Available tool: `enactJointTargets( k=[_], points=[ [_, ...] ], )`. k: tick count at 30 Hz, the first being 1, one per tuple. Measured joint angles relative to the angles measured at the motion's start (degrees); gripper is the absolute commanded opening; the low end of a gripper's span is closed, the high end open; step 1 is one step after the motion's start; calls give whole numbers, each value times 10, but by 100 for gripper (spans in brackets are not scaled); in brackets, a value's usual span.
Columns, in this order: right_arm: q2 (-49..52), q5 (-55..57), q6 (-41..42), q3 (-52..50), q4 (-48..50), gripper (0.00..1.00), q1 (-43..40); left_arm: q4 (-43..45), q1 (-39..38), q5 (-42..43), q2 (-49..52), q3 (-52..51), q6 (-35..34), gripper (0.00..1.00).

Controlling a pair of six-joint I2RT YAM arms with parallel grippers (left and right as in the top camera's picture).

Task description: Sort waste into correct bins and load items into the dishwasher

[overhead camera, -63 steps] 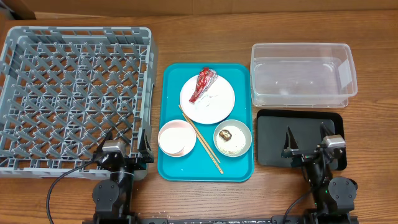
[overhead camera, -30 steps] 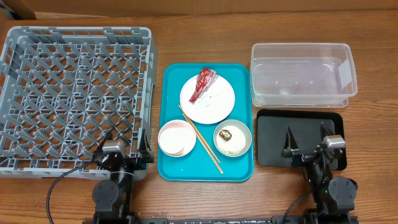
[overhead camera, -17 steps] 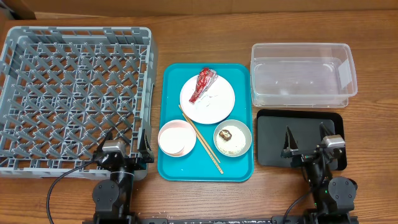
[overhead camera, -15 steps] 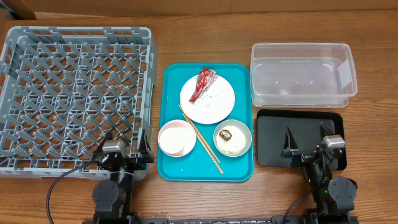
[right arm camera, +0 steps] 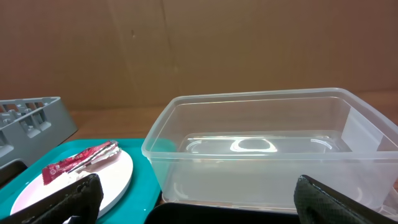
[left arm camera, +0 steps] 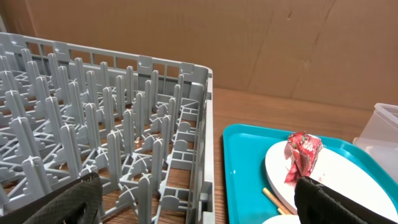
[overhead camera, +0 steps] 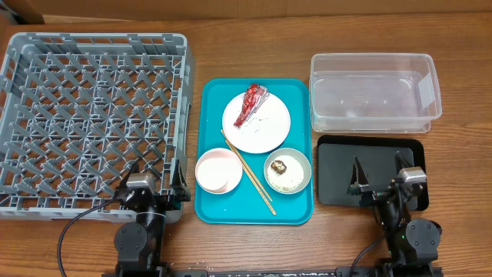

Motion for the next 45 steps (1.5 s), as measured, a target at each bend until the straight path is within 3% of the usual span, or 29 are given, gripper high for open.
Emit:
enactJointTargets(
  k=[45],
  points=[
    [0, 0, 14, 0, -2, 100, 0, -3, 0, 4, 0, 0, -3, 100]
  ],
)
